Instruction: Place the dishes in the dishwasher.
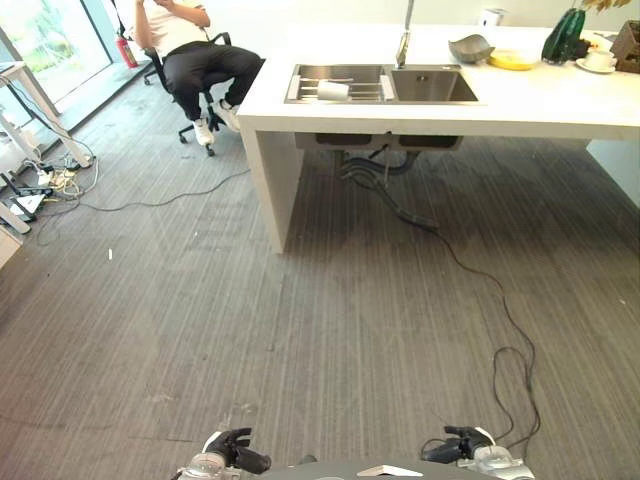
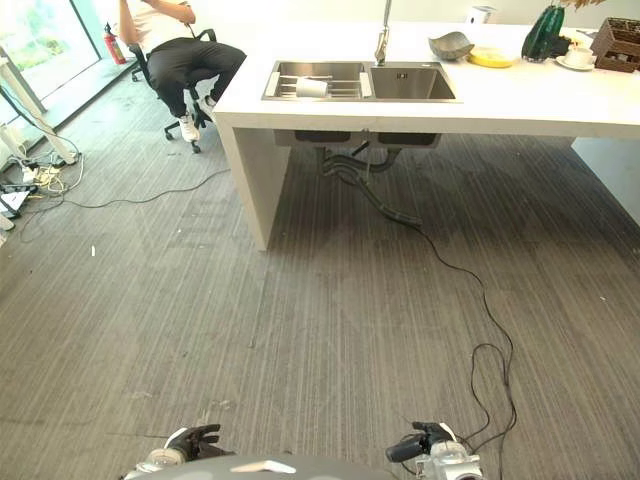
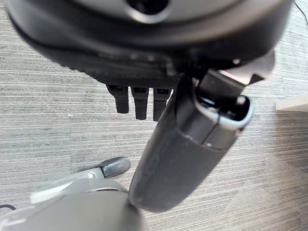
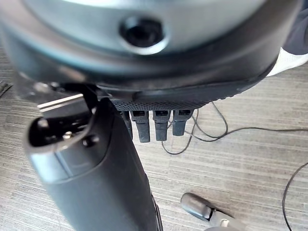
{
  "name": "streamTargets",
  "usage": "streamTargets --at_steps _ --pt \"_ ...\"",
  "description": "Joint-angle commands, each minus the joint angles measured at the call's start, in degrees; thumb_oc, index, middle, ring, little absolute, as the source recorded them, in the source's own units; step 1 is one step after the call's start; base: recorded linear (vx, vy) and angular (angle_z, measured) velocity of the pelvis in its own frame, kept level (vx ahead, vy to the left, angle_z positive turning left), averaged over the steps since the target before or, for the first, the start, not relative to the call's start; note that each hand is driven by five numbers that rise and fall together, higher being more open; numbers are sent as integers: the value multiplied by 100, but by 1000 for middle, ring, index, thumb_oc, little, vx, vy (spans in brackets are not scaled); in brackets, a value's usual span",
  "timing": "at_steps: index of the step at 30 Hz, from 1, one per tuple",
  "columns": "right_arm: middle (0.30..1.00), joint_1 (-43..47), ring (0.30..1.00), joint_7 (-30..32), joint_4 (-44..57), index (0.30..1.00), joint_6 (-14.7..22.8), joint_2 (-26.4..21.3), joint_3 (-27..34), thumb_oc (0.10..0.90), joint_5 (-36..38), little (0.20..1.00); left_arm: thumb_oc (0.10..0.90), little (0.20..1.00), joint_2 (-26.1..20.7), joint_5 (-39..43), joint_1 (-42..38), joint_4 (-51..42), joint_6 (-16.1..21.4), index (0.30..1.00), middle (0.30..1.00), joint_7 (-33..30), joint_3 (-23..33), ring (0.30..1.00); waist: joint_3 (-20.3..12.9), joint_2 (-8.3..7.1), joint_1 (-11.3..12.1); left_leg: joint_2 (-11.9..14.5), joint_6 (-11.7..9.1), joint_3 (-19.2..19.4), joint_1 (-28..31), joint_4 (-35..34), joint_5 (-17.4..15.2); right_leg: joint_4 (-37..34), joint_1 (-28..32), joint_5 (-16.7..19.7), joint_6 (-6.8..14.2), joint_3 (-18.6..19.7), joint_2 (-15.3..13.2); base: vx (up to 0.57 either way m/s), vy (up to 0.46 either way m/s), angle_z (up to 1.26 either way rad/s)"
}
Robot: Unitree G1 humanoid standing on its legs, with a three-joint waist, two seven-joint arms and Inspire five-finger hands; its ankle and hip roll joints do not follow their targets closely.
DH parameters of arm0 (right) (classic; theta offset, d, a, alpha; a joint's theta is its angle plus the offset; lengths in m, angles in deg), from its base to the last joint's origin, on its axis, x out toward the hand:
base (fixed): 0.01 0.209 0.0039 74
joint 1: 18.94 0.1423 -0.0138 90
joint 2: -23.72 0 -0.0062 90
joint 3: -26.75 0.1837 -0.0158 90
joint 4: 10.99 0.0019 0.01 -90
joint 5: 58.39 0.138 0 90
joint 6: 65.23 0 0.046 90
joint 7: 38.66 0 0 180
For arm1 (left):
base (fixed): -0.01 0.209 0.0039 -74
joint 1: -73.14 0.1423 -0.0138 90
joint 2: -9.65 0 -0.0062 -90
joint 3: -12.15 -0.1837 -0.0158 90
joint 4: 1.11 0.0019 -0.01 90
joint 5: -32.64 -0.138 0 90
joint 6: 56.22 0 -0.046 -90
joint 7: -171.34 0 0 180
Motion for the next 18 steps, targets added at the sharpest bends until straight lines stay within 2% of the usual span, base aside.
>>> streamTargets --at_steps 1,10,11,12,13,14,15,18 --pt "900 337 900 86 95 900 122 -125 37 800 219 900 800 900 90 178 -457 -91 54 900 900 -87 -168 900 92 -51 93 378 -536 229 122 16 -392 -178 -315 339 697 122 -697 17 30 -1" --pt "900 464 900 92 187 900 79 -149 94 800 307 900 800 900 38 477 -490 -405 65 900 900 -127 -58 900 201 -103 173 245 -384 230 92 16 -452 17 -465 409 777 144 -834 3 51 -2" --pt "900 520 900 91 199 900 75 -167 108 800 325 900 800 900 -4 587 -529 -535 75 900 900 -148 -33 900 267 -84 199 218 -301 220 56 16 -452 549 -751 310 784 180 -916 -41 107 -7" --pt "900 522 900 90 199 900 75 -166 109 800 326 900 800 900 -5 587 -530 -536 74 900 900 -148 -33 900 255 -88 207 213 -298 229 41 16 -451 586 -788 292 785 194 -925 -57 134 -13" --pt "900 538 900 85 253 900 71 -174 120 800 338 900 800 900 -44 683 -548 -653 78 900 900 -161 -13 900 308 -71 228 193 -238 225 24 16 -445 994 -994 212 808 208 -976 -68 161 -15" --pt "900 558 900 70 358 900 53 -183 146 800 361 900 800 900 -82 845 -535 -998 50 900 900 -177 18 900 457 -20 226 208 -114 199 39 83 -484 1943 -1417 220 870 265 -1059 -69 161 -17" --pt "900 558 900 70 360 900 51 -183 146 800 361 900 800 900 -83 846 -532 -1005 45 900 900 -178 18 900 445 -35 240 190 -108 215 23 87 -486 2005 -1470 192 875 292 -1081 -62 178 -24" --pt "900 624 900 71 333 900 33 -165 130 800 389 900 800 900 -120 1003 -540 -1139 41 900 900 -238 94 900 678 -3 219 201 -4 151 179 67 -563 3116 -2111 546 1000 393 -1109 34 101 -5"
